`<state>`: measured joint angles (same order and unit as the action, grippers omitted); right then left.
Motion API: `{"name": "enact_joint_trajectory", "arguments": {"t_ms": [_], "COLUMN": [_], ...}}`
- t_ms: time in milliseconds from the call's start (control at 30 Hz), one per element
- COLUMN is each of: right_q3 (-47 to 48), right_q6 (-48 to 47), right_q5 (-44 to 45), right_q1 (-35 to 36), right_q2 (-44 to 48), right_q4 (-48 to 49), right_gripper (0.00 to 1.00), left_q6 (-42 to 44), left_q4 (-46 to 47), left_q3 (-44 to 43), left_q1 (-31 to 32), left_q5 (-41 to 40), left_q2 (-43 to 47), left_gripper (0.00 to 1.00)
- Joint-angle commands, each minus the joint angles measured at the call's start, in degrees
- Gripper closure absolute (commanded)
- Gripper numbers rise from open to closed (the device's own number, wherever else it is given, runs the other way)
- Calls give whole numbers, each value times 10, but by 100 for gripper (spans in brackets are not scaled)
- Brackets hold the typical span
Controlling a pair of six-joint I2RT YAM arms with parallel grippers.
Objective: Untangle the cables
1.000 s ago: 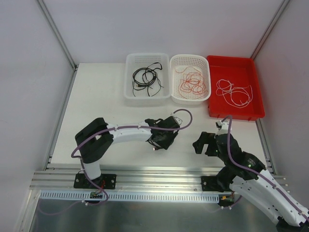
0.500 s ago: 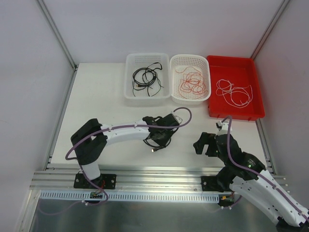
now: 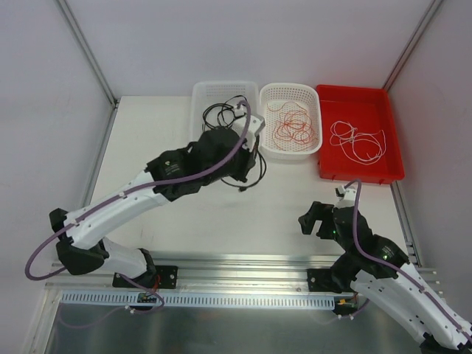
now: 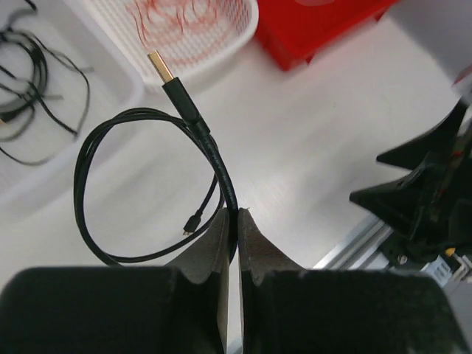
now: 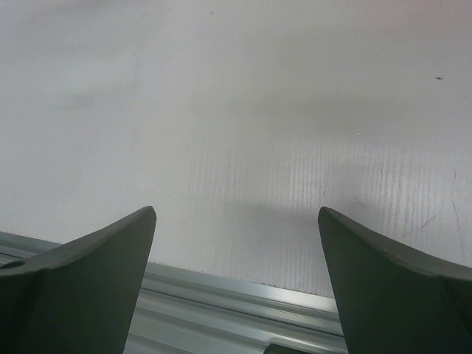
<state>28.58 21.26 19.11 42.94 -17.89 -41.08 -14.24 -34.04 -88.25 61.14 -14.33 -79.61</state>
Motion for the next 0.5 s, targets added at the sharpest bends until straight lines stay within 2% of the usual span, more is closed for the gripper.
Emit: {"name": "enact_joint_trajectory", "arguments": {"t_ms": [0,33,133,200,267,367,467], "right_q3": [-1,-2,-4,-6,-9,-10,-9], "right_q6": [12,12,12,12,9,1,-8], "right_q5": [15,14,14,9,2,-18,-42], "right_q1": [-2,-2,-1,-2,-2,-1,-1], "right_q2": [2,1,0,-1,-6,-21,-35], "right_q4": [-4,-3,-1,6,13,31,49], "right_gripper": [3,4,3,3,3,3,3], "left_q6": [73,82,84,64,47,31,-5], "left_q4": [-8,-9,-9,-9,-9,-12,-12], "left_q3": [-96,-138,-190,-199,-189,-154,-111], "left_q1": [-1,-7,-40,-77,-100,-129,-148], "left_q5": [-76,-79,-7,25,56,40,99], "left_q2": [44,46,50,48,50,45,50], "left_gripper": [100,100,100,100,100,100,100]}}
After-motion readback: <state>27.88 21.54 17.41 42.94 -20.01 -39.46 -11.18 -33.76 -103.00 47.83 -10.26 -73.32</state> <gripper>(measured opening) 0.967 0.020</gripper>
